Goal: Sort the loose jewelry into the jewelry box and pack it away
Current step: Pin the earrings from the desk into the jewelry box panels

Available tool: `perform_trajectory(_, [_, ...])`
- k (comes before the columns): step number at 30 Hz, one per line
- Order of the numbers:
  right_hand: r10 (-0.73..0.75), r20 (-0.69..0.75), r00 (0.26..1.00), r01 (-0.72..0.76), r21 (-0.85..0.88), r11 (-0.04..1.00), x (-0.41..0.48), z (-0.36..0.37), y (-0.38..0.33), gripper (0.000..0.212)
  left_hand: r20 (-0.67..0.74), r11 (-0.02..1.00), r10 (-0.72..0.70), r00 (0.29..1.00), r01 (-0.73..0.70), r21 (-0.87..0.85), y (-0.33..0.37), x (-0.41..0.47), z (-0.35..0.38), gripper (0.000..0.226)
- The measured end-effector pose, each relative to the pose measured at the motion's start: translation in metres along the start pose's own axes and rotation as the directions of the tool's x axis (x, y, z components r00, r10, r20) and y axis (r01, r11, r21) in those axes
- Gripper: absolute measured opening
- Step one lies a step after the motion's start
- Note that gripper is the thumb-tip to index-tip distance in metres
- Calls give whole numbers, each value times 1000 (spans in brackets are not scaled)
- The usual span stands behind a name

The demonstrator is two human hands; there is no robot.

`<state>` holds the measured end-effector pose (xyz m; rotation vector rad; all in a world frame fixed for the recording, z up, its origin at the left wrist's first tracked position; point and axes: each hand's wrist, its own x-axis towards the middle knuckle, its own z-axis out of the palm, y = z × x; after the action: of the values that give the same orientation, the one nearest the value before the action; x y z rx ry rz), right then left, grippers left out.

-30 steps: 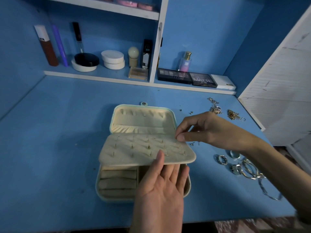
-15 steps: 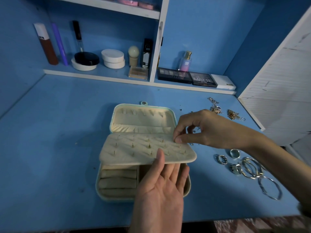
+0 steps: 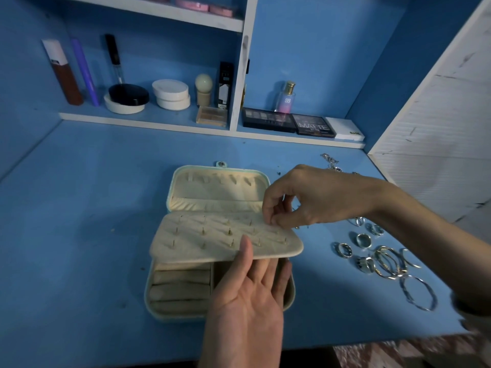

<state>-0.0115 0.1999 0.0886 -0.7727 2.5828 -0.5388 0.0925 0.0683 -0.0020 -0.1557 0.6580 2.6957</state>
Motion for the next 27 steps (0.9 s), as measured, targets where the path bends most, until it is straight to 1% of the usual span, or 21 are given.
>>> perform_trajectory(5, [33, 8, 999, -33, 16, 999, 3, 2, 4, 10, -4, 1000, -11, 1000, 11, -18, 0, -1, 0, 79])
perform_trajectory(7, [51, -7, 999, -50, 62, 997, 2, 5, 7, 10, -10, 1000, -17, 1000, 17, -22, 1, -1, 1, 80])
perform_trajectory(10, [31, -53, 998, -23, 148, 989, -5, 7, 14, 11, -12, 999, -23, 1000, 22, -25, 2, -1, 3, 82])
perform_trajectory(11, [23, -75, 997, -9, 176, 984, -10, 8, 17, 14, -23, 1000, -23, 999, 22, -18, 2, 0, 3, 82])
perform_trajectory(14, [10, -113, 994, 23, 289, 957, -25, 6, 25, 30, -42, 1000, -28, 999, 28, -11, 3, 2, 3, 83])
perform_trajectory(15, [2, -117, 993, 35, 311, 950, -28, 5, 27, 30, -38, 999, -31, 999, 30, -16, 5, 4, 5, 82])
perform_trajectory(19, [-4, -183, 983, 69, 351, 934, -31, 4, 32, 15, -31, 996, -52, 998, 50, -70, 14, 13, 11, 77])
perform_trajectory(21, [7, -223, 975, 81, 385, 919, -27, 3, 33, 12, -26, 996, -64, 998, 63, -65, 19, 17, 16, 69])
perform_trajectory(23, [19, -256, 967, 91, 412, 907, -22, 2, 35, 9, -82, 997, -76, 994, 75, -16, 22, 20, 20, 52])
perform_trajectory(25, [47, -286, 957, 87, 438, 894, -17, 3, 39, 6, -138, 995, -55, 989, 66, 78, 28, 21, 24, 49])
perform_trajectory(26, [66, -300, 952, 81, 453, 888, -14, 3, 40, 5, -151, 985, -9, 988, 34, 167, 32, 21, 24, 48])
perform_trajectory(27, [87, -313, 946, 73, 466, 882, -11, 4, 42, 4, -150, 958, 77, 986, -32, 286, 37, 20, 24, 45])
